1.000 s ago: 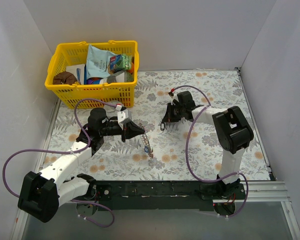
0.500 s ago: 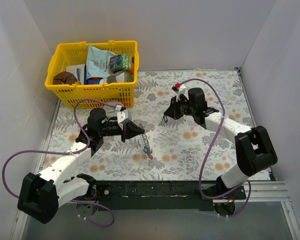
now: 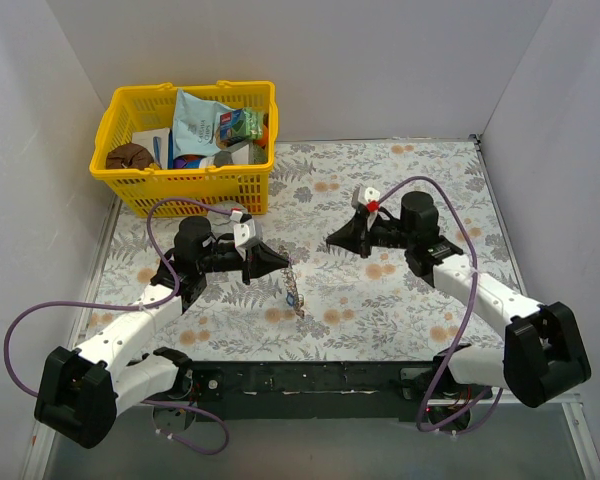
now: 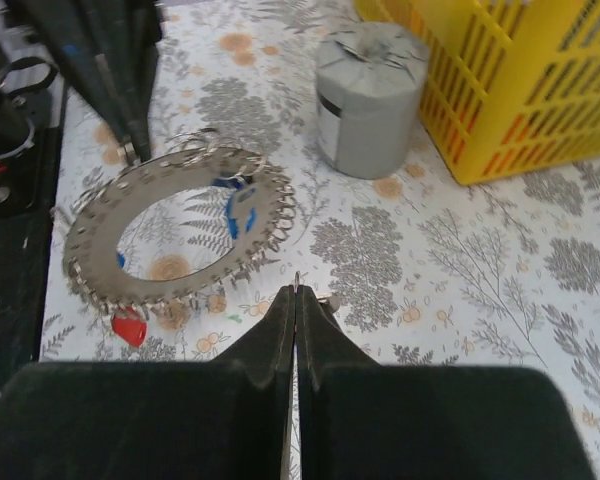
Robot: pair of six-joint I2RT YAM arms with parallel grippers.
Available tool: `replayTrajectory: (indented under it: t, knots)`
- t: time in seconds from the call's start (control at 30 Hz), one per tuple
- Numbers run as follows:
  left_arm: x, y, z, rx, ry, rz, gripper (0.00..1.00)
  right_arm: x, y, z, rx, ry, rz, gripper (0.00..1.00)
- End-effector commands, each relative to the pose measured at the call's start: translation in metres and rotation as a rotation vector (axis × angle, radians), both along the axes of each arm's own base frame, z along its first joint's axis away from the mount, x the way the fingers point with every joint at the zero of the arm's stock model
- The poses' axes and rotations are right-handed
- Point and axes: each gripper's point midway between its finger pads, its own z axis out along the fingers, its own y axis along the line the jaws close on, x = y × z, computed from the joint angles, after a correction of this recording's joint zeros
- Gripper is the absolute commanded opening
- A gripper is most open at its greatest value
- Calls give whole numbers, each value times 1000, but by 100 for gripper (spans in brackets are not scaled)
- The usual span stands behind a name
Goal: Put the keys on the keyring
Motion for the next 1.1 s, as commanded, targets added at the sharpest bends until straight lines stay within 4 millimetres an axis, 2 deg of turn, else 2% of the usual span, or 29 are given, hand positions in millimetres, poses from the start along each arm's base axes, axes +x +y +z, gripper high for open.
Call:
replayTrajectory:
  t: [0.0, 0.1, 0.13, 0.17, 0.23, 0.27, 0.43, 0.6, 0.67, 0.83, 0.87, 0.9, 0.97, 1.03, 1.07]
  knots:
    - [-2, 1, 14, -26, -61, -10, 0, -42, 5, 27, 97, -265, 241, 1]
    - [-2, 1, 14, -26, -58, -12, 0, -69, 0, 28, 147, -369, 341, 1]
    - [-3, 1, 15, -27, -61, -16, 0, -75, -1, 28, 159, -391, 354, 1]
    - [-3, 0, 14, -28, -59, -21, 0, -78, -2, 37, 187, -466, 360, 1]
    - [-3, 1, 14, -29, -56, -17, 0, -90, -5, 34, 210, -474, 380, 1]
    - [-3, 0, 13, -28, -54, -20, 0, -92, -5, 40, 225, -504, 388, 1]
    - [-4, 0, 14, -30, -53, -25, 0, -97, -3, 41, 230, -454, 448, 1]
    - [-3, 0, 13, -27, -49, -23, 0, -82, 0, 49, 244, -371, 358, 1]
    - [-3, -1, 12, -27, -42, -24, 0, -67, 4, 55, 234, -276, 304, 1]
    - [-3, -2, 13, -27, -27, -36, 0, -25, 12, 53, 141, -92, 165, 1]
    - [-2, -2, 14, -27, -30, -34, 0, -23, 13, 42, 110, -17, 158, 1]
    - [-2, -1, 13, -26, -30, -33, 0, -19, 15, 54, 112, -20, 158, 1]
    - [-2, -1, 15, -27, -36, -30, 0, -16, 16, 45, 81, 47, 158, 1]
    - [-3, -1, 15, -27, -41, -30, 0, -21, 19, 51, 84, 49, 216, 1]
    - [-3, -1, 16, -28, -43, -30, 0, -21, 21, 47, 77, 76, 227, 1]
